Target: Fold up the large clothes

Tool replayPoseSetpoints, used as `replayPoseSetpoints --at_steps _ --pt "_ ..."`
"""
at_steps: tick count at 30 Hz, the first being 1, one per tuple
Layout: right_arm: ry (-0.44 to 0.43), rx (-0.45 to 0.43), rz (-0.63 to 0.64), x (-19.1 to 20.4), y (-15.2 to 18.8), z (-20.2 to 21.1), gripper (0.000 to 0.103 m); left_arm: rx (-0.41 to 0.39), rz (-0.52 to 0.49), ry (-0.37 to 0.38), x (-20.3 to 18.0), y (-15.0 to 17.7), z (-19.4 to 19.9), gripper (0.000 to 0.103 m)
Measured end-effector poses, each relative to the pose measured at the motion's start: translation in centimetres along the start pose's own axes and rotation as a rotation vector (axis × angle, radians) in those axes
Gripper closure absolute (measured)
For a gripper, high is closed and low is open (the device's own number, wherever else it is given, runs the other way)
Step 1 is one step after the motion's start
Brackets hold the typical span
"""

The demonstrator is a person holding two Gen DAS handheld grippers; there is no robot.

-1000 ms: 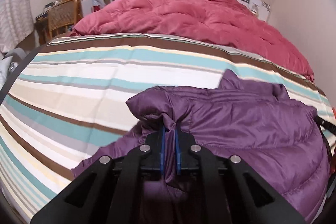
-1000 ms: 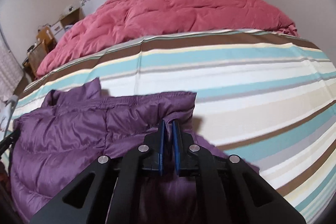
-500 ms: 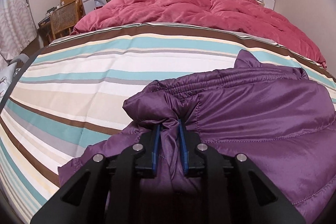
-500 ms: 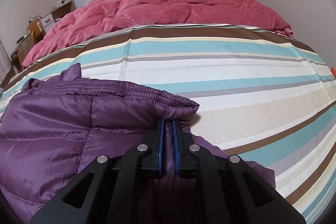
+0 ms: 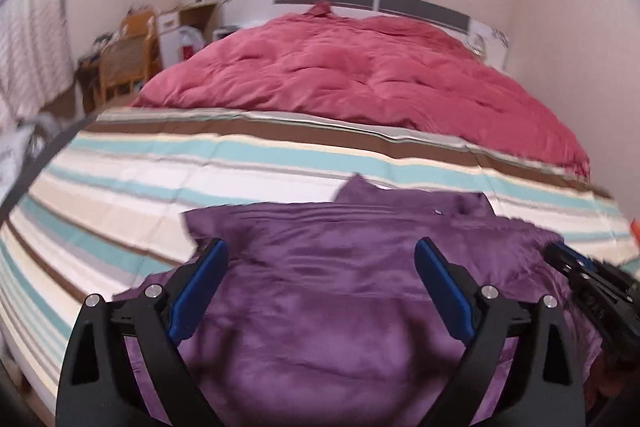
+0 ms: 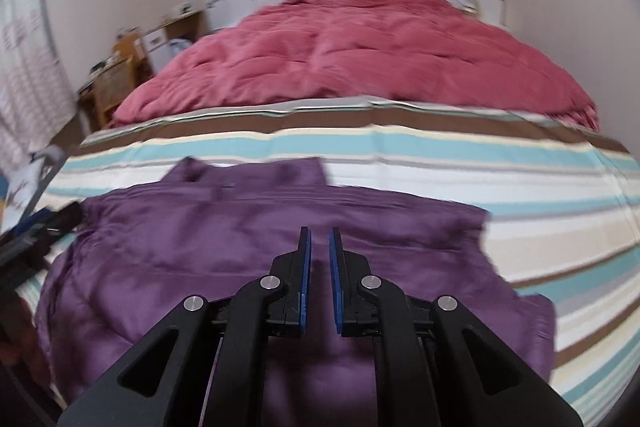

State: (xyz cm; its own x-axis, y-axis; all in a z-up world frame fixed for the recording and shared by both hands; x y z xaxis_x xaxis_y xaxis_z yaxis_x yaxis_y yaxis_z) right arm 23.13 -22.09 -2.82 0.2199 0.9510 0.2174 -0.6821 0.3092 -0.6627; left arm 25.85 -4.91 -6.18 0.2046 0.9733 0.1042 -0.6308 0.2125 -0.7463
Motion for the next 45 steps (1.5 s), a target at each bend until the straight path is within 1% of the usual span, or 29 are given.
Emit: replayPoseSetpoints --at_steps 2,5,6,7,9,15,18,21,23,24,25,27,28,29,30,33,35,37,40,43,45 --pt "0.007 -0.002 0.032 1.4 0.0 -0.7 0.094 -0.002 -0.049 -0.017 -1.5 -0.1 -1.0 0.009" --pt "0.030 0.026 0.055 2.2 0.6 -2.5 0.094 0.037 -0.109 -0.054 -2.8 0.8 -2.9 0.009" --pt "0.038 0.040 0.056 2.1 0.9 -3.2 0.094 0.054 -0.112 -0.057 -3.0 1.5 -3.6 0.008" --pt "0.040 0.062 0.049 2.0 1.4 -4.1 0.094 0.070 -0.099 -0.045 -2.9 2.2 -4.2 0.008" --pt "0.051 0.071 0.052 2.2 2.1 -4.9 0.094 0.081 -0.060 -0.023 -2.5 3.0 -5.0 0.007" --pt "0.104 0.061 0.083 2.5 2.9 -6.8 0.094 0.134 -0.075 -0.036 -3.1 3.2 -6.6 0.007" --pt "0.110 0.057 0.088 2.6 2.9 -6.8 0.094 0.142 -0.082 -0.043 -3.3 3.2 -6.7 0.006" --pt "0.102 0.069 0.083 2.6 2.8 -6.6 0.094 0.156 -0.076 -0.029 -3.1 3.0 -6.5 0.006" --pt "0.058 0.085 0.061 2.3 2.5 -5.9 0.089 0.168 -0.074 -0.004 -2.7 2.7 -6.0 0.006" --pt "0.027 0.087 0.041 1.9 2.3 -5.2 0.076 0.165 -0.077 0.005 -2.3 2.4 -5.5 0.006" --pt "-0.002 0.063 0.012 1.3 1.8 -4.0 0.055 0.153 -0.080 -0.001 -1.8 2.2 -5.0 0.004" --pt "0.010 -0.020 -0.007 0.0 0.8 -1.8 0.034 0.104 -0.089 -0.056 -0.1 1.4 -3.7 0.002" --pt "0.027 -0.064 -0.003 -0.9 0.3 -0.8 0.034 0.084 -0.089 -0.087 0.8 1.0 -3.4 0.002" --pt "0.047 -0.083 0.001 -1.6 -0.2 -0.4 0.034 0.070 -0.081 -0.124 2.2 0.6 -3.2 0.002" --pt "0.079 -0.094 0.002 -2.7 -0.6 -0.2 0.034 0.075 -0.071 -0.138 2.9 0.4 -3.4 0.002" --pt "0.153 -0.071 -0.029 -5.8 -1.0 -1.1 0.034 0.147 -0.029 -0.170 5.4 0.9 -5.2 0.002" --pt "0.170 -0.034 -0.072 -7.5 -0.5 -2.2 0.034 0.199 -0.008 -0.176 6.3 2.0 -6.8 0.002" --pt "0.171 0.021 -0.125 -9.0 0.6 -4.0 0.033 0.221 0.023 -0.135 6.4 3.0 -7.9 0.002" --pt "0.113 0.055 -0.201 -10.3 1.1 -5.5 0.030 0.237 0.063 -0.076 6.5 3.6 -9.1 0.002" --pt "0.103 0.068 -0.218 -10.6 1.0 -6.2 0.029 0.255 0.119 -0.007 7.0 4.3 -10.0 0.002" --pt "0.113 0.066 -0.209 -10.4 1.2 -6.2 0.029 0.254 0.137 0.013 7.1 4.5 -10.0 0.002"
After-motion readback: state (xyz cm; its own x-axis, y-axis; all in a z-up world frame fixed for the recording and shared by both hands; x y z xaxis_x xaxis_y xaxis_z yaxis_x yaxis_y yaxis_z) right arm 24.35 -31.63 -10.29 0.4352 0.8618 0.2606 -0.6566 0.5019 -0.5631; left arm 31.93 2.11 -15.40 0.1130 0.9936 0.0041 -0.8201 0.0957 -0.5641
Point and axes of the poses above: each gripper's, at about its wrist camera, not at the fingertips, and z roughly against the way its jaws point, x to its left, y to its underside, the point moved 4 cm from there along -z, roughly the way its jaws point, and after that the axes turned 11 degrees about -z, right-handed, at the moved point
